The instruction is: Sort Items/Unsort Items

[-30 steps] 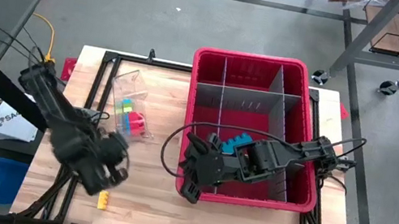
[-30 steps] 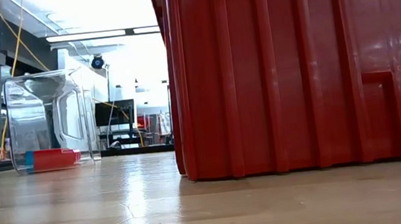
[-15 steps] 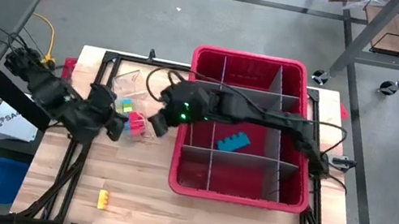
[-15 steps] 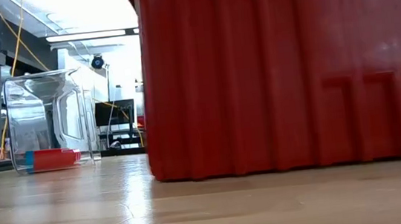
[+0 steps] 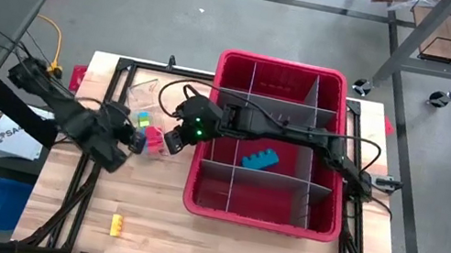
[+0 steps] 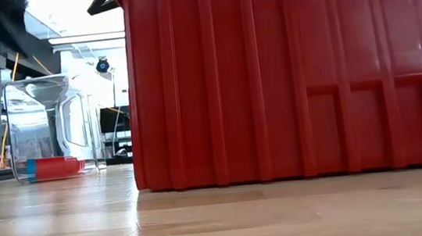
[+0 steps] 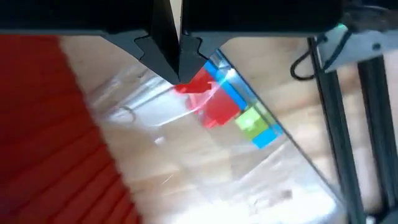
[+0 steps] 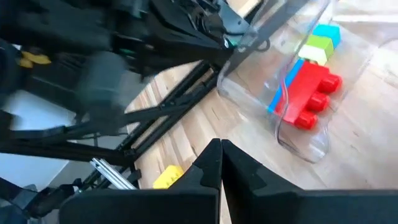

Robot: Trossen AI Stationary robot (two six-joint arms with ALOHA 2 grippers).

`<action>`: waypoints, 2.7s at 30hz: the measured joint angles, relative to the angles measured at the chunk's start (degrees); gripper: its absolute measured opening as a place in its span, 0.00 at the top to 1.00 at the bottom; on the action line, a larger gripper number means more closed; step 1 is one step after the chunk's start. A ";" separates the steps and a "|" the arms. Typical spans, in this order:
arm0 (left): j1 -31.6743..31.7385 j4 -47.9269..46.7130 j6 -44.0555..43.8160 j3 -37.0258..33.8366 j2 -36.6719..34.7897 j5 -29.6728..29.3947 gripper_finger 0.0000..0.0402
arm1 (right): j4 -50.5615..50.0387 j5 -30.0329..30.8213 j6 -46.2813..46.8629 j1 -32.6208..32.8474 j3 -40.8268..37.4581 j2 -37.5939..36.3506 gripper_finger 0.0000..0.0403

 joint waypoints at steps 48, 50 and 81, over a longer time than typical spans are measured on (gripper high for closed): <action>-9.72 43.50 42.40 -5.57 18.22 11.04 0.93 | -23.07 12.77 -3.61 16.42 0.07 -14.34 1.00; -7.69 47.29 57.72 -5.55 20.42 13.83 0.87 | -24.37 12.76 -2.36 17.54 0.07 -15.13 1.00; 15.15 62.28 73.56 -5.57 38.26 24.53 0.30 | -33.11 22.82 17.73 27.22 0.07 -16.44 1.00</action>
